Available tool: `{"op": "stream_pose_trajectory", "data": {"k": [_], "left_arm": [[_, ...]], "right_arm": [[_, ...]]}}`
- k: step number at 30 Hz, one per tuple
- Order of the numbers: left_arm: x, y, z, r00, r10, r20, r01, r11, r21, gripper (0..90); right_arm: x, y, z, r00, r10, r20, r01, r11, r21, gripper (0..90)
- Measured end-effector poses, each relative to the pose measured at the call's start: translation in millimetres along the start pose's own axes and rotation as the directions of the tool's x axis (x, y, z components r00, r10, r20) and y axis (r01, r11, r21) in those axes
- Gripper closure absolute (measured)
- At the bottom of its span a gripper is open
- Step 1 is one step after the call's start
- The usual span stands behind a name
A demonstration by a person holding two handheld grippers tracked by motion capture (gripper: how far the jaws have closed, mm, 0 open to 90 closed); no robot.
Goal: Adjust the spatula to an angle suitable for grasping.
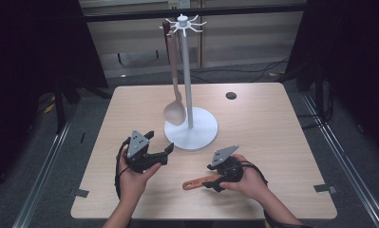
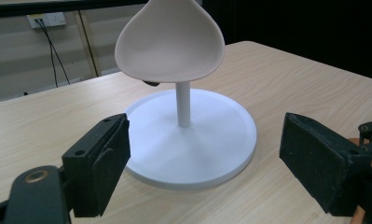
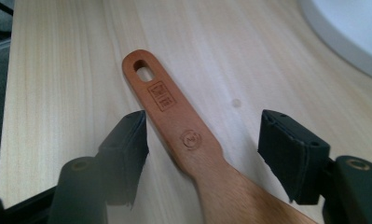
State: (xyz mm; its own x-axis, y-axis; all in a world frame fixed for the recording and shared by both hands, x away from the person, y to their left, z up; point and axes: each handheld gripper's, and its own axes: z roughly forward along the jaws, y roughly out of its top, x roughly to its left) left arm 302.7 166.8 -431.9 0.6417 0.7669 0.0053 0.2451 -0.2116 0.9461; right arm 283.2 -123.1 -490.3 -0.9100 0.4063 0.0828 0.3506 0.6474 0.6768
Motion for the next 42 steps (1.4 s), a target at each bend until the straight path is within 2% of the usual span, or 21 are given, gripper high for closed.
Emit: {"op": "stream_pose_trajectory", "data": {"k": [3, 7, 10, 13, 15, 18, 20, 21, 25, 27, 29, 33, 36, 39, 42], "left_arm": [[2.4, -1.6, -2.6, 1.0, -0.001, -0.005, 0.001, 1.0, 0.004, 16.4], [5.3, -2.9, -6.2, 0.9998, -0.004, -0.021, 0.004, 1.0, 0.004, 16.3], [7.1, -3.7, -8.8, 0.9995, -0.006, -0.03, 0.006, 1.0, 0.007, 16.3], [8.6, -3.8, -9.9, 0.9997, -0.006, -0.025, 0.006, 1.0, 0.001, 16.4], [9.0, -3.3, -10.2, 0.9997, -0.005, -0.025, 0.005, 1.0, 0.001, 16.4], [8.4, -3.1, -9.7, 0.9995, -0.001, -0.032, 0.001, 1.0, 0.001, 16.3], [7.6, -3.0, -9.1, 0.9997, -0.004, -0.023, 0.004, 1.0, -0.001, 16.3], [7.3, -2.8, -9.2, 0.9996, 0.0, -0.027, 0.0, 1.0, 0.003, 16.4], [6.8, -1.9, -9.2, 0.9998, 0.001, -0.019, -0.001, 1.0, 0.0, 16.4], [7.4, -1.2, -9.6, 0.9998, 0.001, -0.018, -0.001, 1.0, -0.005, 16.3], [8.5, -0.9, -10.5, 0.9996, 0.001, -0.028, -0.001, 1.0, -0.002, 16.3], [11.4, -2.2, -11.3, 0.9994, -0.008, -0.033, 0.008, 1.0, -0.004, 16.4], [12.1, -2.9, -12.6, 0.9988, -0.016, -0.045, 0.016, 0.9999, -0.001, 16.4], [12.8, -2.9, -13.4, 0.9993, -0.015, -0.033, 0.015, 0.9999, -0.004, 16.4], [12.1, -3.2, -13.9, 0.9993, -0.013, -0.034, 0.013, 0.9999, -0.001, 16.4]], "right_arm": [[2.0, 3.6, 5.6, 0.9997, -0.014, -0.018, 0.014, 1.0, 0.019, 45.7], [4.2, 7.2, 12.1, 0.9988, -0.044, -0.023, 0.046, 0.997, 0.056, 48.8], [5.5, 10.8, 13.7, 0.9984, -0.055, -0.009, 0.056, 0.996, 0.066, 55.9], [6.2, 13.6, 14.4, 0.9991, -0.041, 0.008, 0.041, 0.996, 0.084, 56.5], [5.7, 13.8, 13.5, 0.9998, -0.019, 0.005, 0.019, 0.996, 0.087, 59.8], [2.4, 11.8, 10.1, 0.9994, 0.011, 0.033, -0.015, 0.995, 0.098, 65.8], [-0.7, 9.2, 6.8, 0.998, 0.043, 0.046, -0.048, 0.994, 0.099, 66.1], [-2.0, 7.9, 5.3, 0.998, 0.035, 0.053, -0.04, 0.994, 0.1, 66.1], [-1.7, 8.5, 5.0, 0.996, 0.057, 0.069, -0.064, 0.992, 0.108, 64.5], [-1.8, 10.9, 7.6, 0.9963, 0.064, 0.056, -0.07, 0.992, 0.106, 56.6], [-0.5, 14.4, 11.1, 0.997, 0.053, 0.057, -0.059, 0.992, 0.11, 54.5], [3.5, 23.4, 19.5, 0.9957, 0.027, 0.089, -0.038, 0.991, 0.129, 51.4], [6.5, 30.5, 22.1, 0.9941, 0.043, 0.099, -0.059, 0.984, 0.166, 56.7], [8.6, 37.8, 24.4, 0.9905, 0.068, 0.12, -0.092, 0.974, 0.206, 60.3], [11.7, 46.8, 26.4, 0.9854, 0.087, 0.146, -0.126, 0.951, 0.281, 63.7]]}}
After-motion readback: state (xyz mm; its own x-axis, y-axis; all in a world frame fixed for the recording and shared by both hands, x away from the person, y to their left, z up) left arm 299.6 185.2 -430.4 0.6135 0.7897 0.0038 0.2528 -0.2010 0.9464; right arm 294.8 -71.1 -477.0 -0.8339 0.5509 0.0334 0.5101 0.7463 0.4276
